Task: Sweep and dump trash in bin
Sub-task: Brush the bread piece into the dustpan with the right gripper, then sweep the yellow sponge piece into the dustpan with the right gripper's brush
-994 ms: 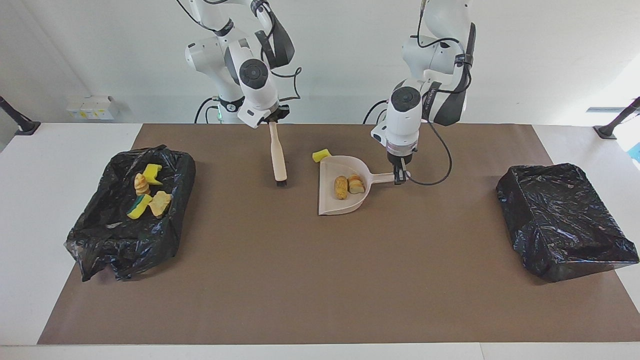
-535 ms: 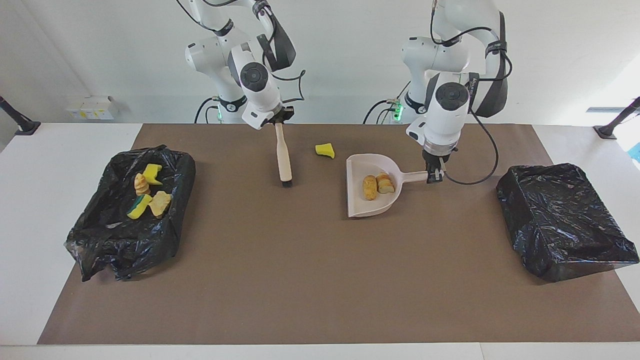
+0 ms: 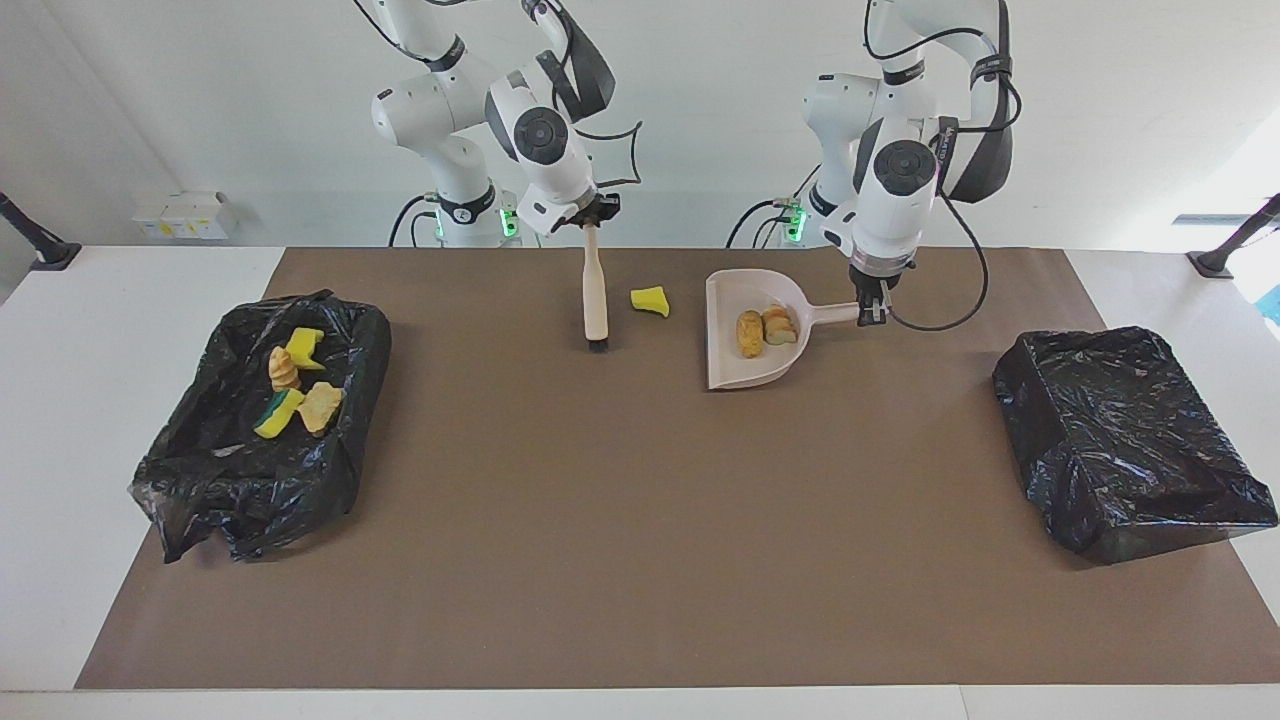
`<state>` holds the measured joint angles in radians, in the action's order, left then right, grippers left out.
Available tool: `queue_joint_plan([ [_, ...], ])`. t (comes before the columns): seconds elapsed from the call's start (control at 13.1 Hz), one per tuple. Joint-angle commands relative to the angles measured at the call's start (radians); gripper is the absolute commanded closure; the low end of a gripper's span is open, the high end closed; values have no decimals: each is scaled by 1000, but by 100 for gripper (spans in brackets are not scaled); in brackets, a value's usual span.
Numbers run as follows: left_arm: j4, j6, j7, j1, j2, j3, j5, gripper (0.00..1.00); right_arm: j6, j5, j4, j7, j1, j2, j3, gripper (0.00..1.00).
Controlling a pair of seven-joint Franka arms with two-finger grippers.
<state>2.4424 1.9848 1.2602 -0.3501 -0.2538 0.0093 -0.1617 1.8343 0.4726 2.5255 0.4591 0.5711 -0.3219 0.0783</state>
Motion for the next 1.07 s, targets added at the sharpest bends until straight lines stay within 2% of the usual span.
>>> queue_joint_plan([
  [0.0,124,22,-92,-7,-120,-75,-19,100,115,73,93,91,82,-48,0,100],
  [0.23,170,32,-241,-36,-122,-164,-19,100,216,177,93,82,105,-34,3,100],
  [0.54,168,61,-346,-90,-102,-169,-19,100,330,283,79,53,136,-2,3,100],
  [0.69,159,117,-401,-102,-49,-169,-18,100,358,322,35,1,135,41,3,100],
  [0.84,152,202,-403,-101,3,-169,-9,100,399,407,-8,-36,135,72,3,100],
  [0.99,123,243,-394,-93,43,-169,-9,100,405,435,-37,-42,135,93,3,100],
])
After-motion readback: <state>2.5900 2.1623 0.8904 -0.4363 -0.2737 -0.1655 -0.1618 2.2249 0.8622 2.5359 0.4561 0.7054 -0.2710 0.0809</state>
